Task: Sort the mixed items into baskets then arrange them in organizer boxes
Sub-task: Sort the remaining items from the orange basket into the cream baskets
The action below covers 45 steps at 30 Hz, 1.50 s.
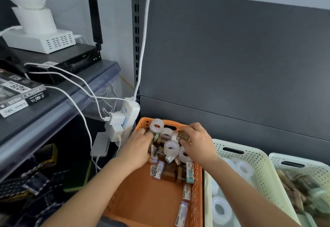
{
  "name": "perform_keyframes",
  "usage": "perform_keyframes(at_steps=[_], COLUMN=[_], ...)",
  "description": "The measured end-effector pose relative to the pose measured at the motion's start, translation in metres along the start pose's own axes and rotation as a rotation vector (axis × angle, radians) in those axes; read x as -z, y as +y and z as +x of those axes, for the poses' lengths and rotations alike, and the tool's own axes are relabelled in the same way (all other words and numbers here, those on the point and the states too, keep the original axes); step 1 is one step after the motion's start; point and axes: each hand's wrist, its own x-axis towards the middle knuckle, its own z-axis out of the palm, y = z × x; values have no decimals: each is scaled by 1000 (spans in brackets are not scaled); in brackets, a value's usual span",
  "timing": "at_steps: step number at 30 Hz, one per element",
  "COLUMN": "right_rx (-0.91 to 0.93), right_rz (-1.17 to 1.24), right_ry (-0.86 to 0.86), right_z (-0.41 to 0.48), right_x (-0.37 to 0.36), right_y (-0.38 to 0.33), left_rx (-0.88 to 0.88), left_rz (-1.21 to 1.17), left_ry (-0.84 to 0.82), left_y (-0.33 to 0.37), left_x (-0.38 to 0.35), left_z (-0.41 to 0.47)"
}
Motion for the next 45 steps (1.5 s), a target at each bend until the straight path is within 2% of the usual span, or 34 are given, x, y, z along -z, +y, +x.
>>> perform_keyframes(at_steps=[4,11,16,22,27,32,34,45], right_rx=[-14,-56,-131,-298,-451,-430,-417,-358], right_rz=[105,177,158,88,16,-116,-136,-152], right_ry=[68,140,176,174,88,-92,-110,-102], right_z=[-24,-82,-139,-213,-258,-285,-289,-275], right_x=[18,63,98,133,157,168,170,168], right_y=[2,25,65,123,165,192,196,194], left_rx=[29,-72,-122,-261,-387,-566,-598,-600], left_rz=[-249,-559,-644,-700,-591,-161,-65,-77], left_ry=[91,216,180,100,63,-32,-51,-2], left_y=[19,96,163,259,331,360,360,341], left_x=[14,9,-7,-31,-58,-86,-92,-71], left_z=[-7,-31,-46,-67,-78,-85,-88,-94])
